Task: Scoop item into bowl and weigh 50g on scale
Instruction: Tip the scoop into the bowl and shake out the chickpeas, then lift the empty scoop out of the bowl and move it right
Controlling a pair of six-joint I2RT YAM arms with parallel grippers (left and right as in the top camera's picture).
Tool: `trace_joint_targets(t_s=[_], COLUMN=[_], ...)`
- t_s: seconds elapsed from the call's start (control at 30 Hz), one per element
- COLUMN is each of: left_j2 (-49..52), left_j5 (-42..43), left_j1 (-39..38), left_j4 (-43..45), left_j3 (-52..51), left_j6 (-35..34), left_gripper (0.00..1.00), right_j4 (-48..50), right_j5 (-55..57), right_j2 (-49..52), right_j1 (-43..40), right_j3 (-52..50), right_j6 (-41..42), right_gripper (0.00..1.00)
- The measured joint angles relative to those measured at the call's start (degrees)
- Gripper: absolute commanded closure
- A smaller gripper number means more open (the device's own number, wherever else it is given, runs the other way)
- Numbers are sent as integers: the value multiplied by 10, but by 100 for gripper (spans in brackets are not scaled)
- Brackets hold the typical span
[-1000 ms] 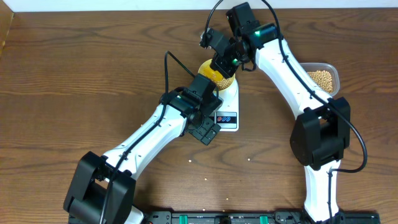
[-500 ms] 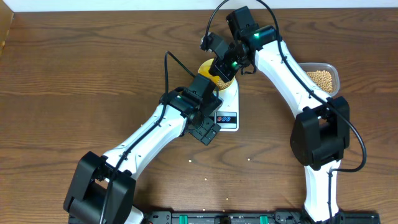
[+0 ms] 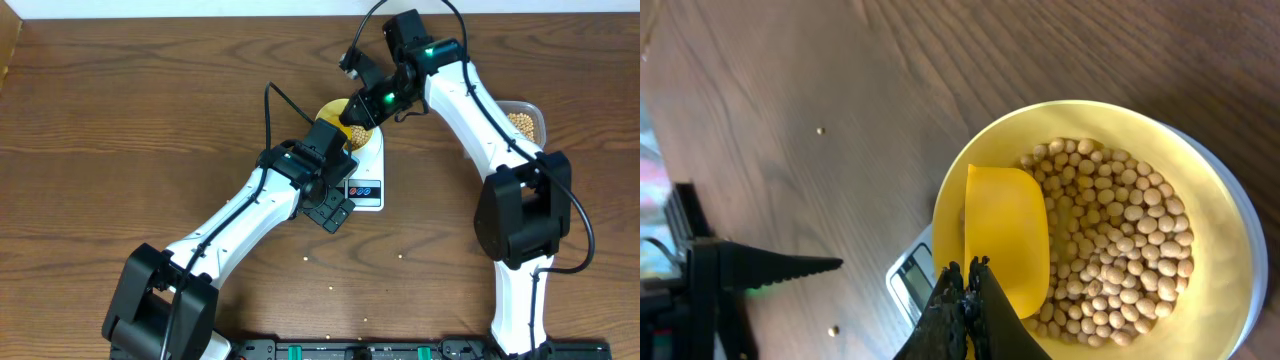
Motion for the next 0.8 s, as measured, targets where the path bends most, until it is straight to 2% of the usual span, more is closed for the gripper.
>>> trace_joint_targets(t_s=[0.33,0.8], left_j2=[0,0], left_j5=[0,0], left_j1=[0,0], left_j4=[0,0], left_j3=[0,0], left_j6=[0,0], left_gripper=[2,2], right_j4=[30,47], right_j5=[-20,-177], right_j2=[7,7], right_j1=[-31,-109], right_j3=[0,-1], right_j6=[62,92], right_gripper=[99,99])
